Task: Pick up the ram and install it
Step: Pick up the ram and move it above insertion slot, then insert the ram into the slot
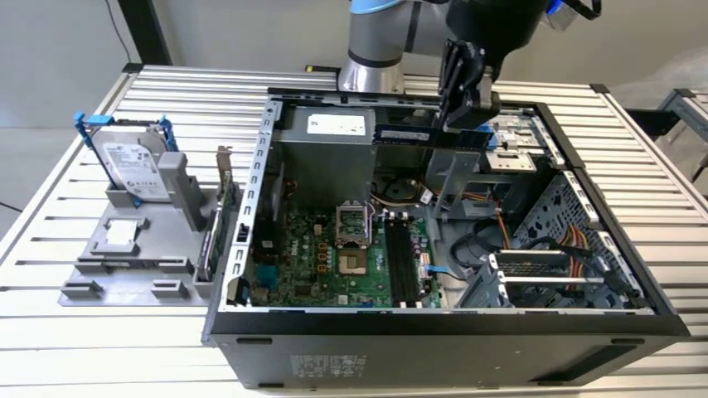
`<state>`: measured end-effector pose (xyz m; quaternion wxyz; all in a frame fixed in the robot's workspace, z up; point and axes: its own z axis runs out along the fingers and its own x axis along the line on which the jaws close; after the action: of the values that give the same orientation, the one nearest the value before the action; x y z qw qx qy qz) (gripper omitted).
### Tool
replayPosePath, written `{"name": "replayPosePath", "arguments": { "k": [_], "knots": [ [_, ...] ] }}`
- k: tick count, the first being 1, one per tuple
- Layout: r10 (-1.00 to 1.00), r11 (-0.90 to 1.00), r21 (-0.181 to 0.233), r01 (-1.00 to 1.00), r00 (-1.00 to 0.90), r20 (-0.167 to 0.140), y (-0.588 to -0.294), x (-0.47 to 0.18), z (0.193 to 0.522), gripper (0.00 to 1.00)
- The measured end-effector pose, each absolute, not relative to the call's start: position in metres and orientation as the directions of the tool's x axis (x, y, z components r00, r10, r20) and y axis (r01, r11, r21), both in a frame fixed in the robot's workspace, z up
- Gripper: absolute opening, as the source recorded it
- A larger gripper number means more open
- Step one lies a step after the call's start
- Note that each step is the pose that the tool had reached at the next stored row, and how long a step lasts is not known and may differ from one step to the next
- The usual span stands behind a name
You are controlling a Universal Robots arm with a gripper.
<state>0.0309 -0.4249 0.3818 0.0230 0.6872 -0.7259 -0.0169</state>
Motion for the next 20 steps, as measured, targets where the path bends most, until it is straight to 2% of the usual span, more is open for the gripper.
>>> {"name": "replayPosePath", "arguments": {
  "k": [20],
  "knots": [
    [-0.998, 0.055, 0.056, -0.997, -0.055, 0.01, -0.425, 0.035, 0.3818, 0.0]
  ]
}}
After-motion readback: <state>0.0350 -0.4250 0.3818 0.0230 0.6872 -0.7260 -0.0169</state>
